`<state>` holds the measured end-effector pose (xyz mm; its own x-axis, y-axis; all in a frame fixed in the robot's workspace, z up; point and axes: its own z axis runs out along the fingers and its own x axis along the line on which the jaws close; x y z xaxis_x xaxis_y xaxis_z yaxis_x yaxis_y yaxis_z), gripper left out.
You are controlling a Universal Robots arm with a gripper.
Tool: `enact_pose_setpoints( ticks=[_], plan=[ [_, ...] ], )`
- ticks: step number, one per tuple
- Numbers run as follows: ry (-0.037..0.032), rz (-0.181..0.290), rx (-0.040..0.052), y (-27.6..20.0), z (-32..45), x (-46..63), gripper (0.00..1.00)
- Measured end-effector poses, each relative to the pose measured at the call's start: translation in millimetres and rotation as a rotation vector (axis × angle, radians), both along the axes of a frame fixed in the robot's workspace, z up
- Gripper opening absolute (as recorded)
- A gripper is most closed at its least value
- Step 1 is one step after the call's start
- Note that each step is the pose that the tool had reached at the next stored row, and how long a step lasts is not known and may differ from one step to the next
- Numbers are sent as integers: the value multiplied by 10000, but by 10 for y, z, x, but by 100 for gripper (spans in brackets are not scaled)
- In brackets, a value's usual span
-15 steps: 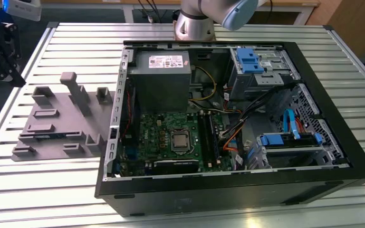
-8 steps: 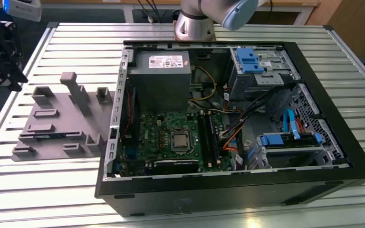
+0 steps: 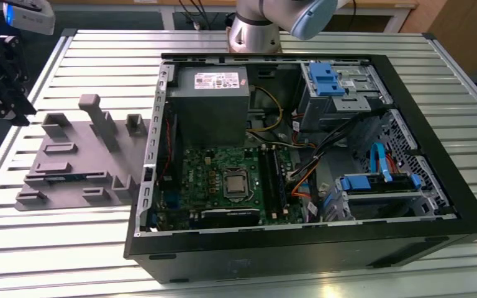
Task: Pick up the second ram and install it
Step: 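Pick up the second ram and move it above second insertion slot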
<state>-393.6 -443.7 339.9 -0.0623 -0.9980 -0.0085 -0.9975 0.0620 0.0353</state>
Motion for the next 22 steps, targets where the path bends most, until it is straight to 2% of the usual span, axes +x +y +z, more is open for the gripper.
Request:
enact_pose_setpoints(
  ticks=[11,12,22],
  plan=[
    [-36,121,6,-12,-187,-49,31],
    [-39,120,5,-13,-204,-51,37],
    [-47,169,6,-46,-374,-64,37]
  ],
)
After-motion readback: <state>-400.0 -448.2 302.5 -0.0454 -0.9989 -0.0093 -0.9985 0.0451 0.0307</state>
